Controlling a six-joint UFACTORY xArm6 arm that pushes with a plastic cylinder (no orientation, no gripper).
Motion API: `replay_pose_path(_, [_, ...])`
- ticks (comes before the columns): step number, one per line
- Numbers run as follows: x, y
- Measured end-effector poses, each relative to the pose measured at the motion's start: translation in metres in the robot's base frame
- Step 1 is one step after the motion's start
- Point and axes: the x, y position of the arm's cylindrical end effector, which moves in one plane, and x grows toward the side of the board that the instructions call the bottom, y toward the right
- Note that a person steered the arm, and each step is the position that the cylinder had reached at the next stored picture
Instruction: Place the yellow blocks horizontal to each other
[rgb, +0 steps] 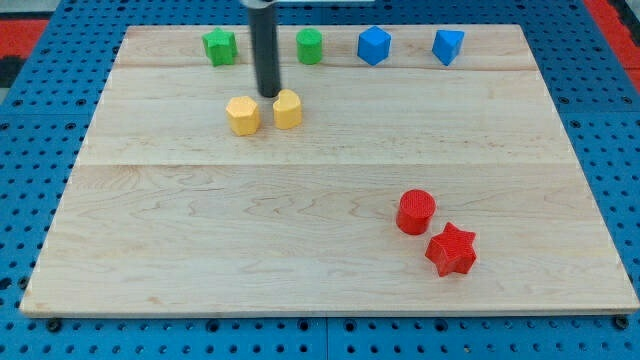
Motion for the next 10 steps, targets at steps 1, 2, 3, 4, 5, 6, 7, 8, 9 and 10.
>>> replay_pose_path(1, [0.033, -0.003])
replay_pose_path(2, [0.019, -0.002])
replay_pose_path(3, [0.000, 0.005])
replay_pose_path(4, [0.005, 0.039])
replay_pose_path(5, [0.030, 0.056])
replay_pose_path(6, [0.071, 0.049])
replay_pose_path(7, [0.111, 0.035])
replay_pose_path(8, [0.110, 0.007])
replay_pose_path(9, [0.092, 0.004])
replay_pose_path(10, [0.087, 0.005])
